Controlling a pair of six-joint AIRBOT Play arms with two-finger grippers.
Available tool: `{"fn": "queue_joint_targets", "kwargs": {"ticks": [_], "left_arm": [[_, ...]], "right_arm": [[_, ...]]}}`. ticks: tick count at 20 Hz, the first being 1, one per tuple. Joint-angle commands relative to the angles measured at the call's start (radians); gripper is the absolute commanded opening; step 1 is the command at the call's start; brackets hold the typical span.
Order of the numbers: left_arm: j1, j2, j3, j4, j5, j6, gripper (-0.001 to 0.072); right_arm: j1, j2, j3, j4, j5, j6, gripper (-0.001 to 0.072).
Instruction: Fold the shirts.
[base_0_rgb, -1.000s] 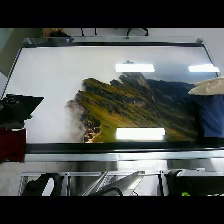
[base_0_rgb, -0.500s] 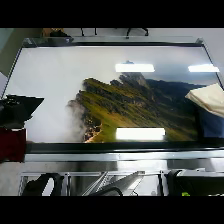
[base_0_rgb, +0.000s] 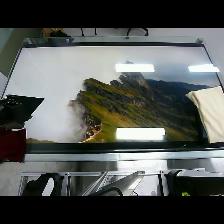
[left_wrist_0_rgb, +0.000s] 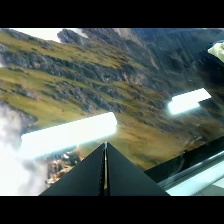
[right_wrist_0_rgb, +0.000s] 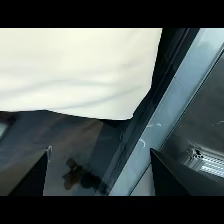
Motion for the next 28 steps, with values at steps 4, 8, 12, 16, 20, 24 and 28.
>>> {"fn": "queue_joint_targets", "kwargs": {"ticks": [4,8,12,16,20,24,28], "left_arm": [[0.001,0.000,0.000,0.001,0.008,-0.001,0.0015],[-0.037,0.024,-0.081,0.000,0.053,0.002,0.0014],[-0.253,0.161,-0.426,0.002,0.192,-0.097,0.0013],[-0.556,0.293,-0.750,0.002,0.357,-0.246,0.0013],[-0.813,0.376,-0.888,0.005,0.543,-0.354,0.0014],[-0.929,0.398,-0.918,0.011,0.666,-0.404,0.0015],[-0.930,0.335,-0.917,0.006,0.683,-0.403,0.0015]], "right_arm": [[0.122,-0.002,-0.005,0.230,-0.096,-0.048,0.0020],[0.500,0.071,-0.191,0.230,-0.284,-0.096,0.0017],[1.025,0.267,-0.611,0.230,-0.563,-0.145,0.0018],[1.405,0.415,-0.914,0.230,-0.693,-0.159,0.0018],[1.480,0.420,-0.921,0.234,-0.724,-0.158,0.0019],[1.483,0.418,-0.921,0.245,-0.717,-0.158,0.0019],[1.483,0.418,-0.921,0.245,-0.717,-0.158,0.0019]]}}
